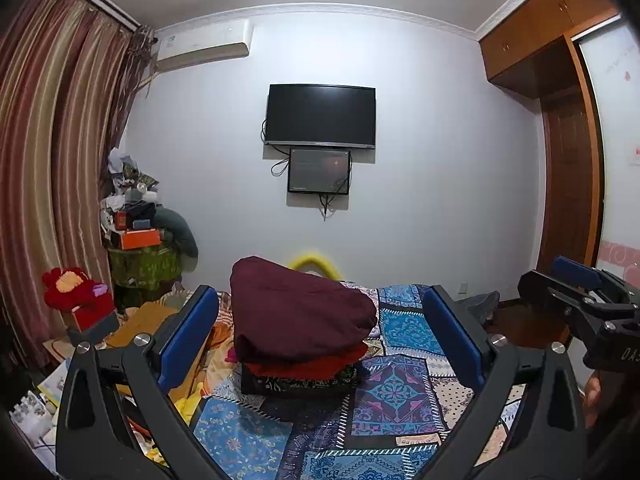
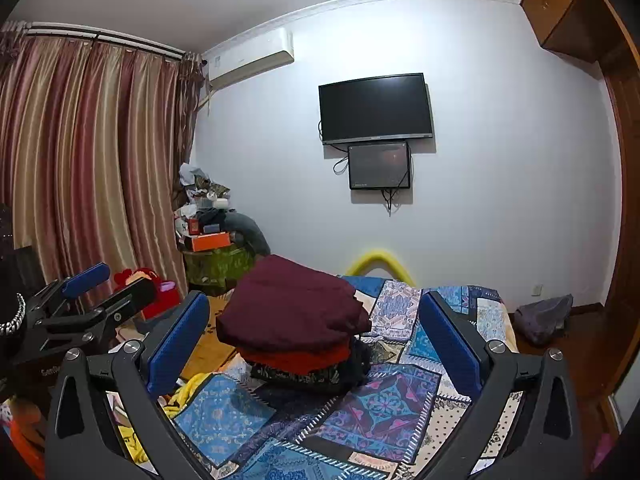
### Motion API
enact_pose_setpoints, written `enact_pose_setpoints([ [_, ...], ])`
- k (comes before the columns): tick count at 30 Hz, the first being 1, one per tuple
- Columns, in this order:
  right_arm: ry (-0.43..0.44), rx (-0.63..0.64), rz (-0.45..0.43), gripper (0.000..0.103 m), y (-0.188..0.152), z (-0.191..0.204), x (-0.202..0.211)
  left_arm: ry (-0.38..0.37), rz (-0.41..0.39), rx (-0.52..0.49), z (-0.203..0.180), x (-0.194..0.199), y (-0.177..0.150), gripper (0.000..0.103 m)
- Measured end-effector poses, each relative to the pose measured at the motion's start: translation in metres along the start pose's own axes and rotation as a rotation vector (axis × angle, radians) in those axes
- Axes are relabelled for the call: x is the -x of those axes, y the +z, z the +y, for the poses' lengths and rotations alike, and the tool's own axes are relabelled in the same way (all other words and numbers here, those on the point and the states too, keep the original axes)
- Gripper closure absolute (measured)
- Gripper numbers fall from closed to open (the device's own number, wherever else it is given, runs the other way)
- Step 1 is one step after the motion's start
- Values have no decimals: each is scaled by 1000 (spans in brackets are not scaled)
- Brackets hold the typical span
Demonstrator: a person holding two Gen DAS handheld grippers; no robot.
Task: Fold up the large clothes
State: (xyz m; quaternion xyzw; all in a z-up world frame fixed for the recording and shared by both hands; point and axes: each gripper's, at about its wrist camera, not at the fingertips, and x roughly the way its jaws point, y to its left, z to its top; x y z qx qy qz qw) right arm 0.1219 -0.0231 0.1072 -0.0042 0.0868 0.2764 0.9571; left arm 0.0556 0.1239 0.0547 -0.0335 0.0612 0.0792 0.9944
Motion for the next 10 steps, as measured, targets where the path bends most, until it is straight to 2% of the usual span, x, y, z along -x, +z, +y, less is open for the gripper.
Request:
enact_pose_setpoints([
  [10, 7, -20, 19, 0, -2, -1, -7, -4, 23, 17, 5, -5, -7, 1],
])
